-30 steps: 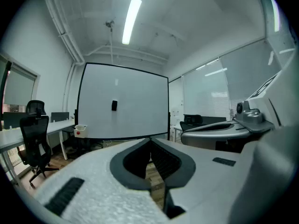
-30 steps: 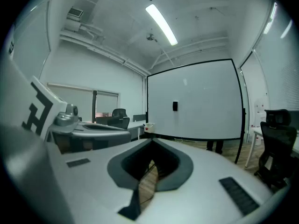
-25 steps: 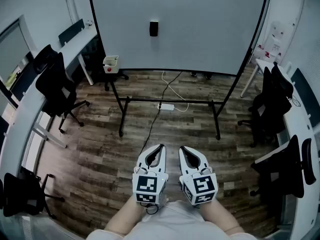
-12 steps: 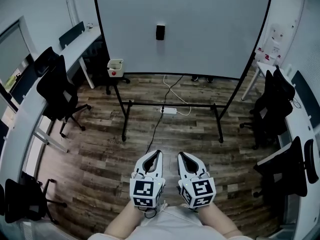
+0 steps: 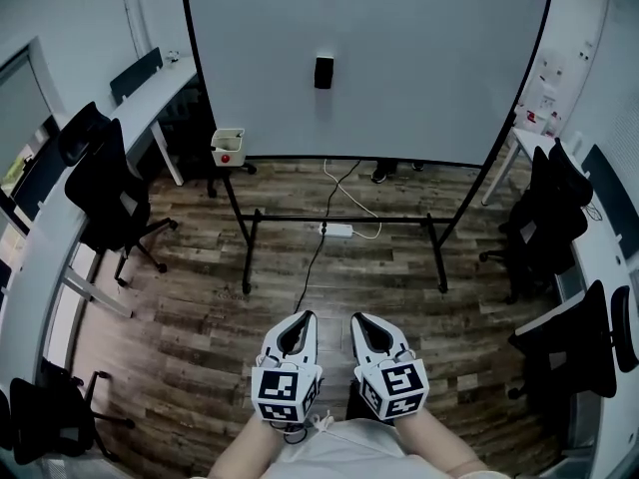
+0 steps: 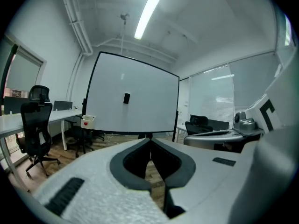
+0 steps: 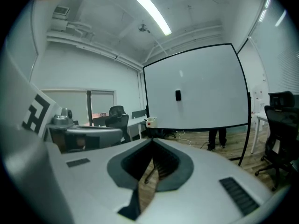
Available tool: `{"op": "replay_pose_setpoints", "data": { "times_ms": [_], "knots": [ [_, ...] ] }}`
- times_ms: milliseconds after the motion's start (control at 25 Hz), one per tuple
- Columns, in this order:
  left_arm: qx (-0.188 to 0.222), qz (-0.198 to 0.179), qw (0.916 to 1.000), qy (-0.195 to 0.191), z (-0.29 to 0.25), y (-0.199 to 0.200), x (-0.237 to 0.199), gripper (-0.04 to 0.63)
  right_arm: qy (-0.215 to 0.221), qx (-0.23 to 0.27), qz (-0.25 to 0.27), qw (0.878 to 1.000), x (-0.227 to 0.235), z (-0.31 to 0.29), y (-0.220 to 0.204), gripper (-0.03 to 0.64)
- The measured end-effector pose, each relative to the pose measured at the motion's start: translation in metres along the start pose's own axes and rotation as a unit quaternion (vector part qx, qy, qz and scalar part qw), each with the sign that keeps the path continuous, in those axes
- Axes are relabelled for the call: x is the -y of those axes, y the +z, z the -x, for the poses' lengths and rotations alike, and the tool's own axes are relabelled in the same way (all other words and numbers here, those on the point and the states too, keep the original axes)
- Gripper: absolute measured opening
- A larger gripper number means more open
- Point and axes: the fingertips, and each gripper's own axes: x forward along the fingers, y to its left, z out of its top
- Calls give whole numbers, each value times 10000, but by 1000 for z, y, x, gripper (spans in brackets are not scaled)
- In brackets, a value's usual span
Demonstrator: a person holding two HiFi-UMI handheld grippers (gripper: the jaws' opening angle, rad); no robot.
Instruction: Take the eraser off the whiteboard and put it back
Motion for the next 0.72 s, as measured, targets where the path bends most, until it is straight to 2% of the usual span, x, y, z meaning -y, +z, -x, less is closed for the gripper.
{"op": "replay_pose_setpoints", "data": {
  "times_ms": [240, 400, 560, 720],
  "knots": [
    [48, 206, 9998, 61, -69, 9, -19, 18, 289, 47, -7, 9996, 38, -58, 8, 28],
    [119, 21, 9994, 339, -130, 31, -30, 18, 500, 138, -15, 9987, 83, -104, 34, 28],
    [165, -9, 9986, 512, -204, 54, -37, 18, 627, 200, 272, 9975, 137, -153, 65, 28],
    [180, 49, 9976, 674, -268, 67, -46, 18, 494, 364, 787, 9950, 186, -194, 93, 28]
  ]
}}
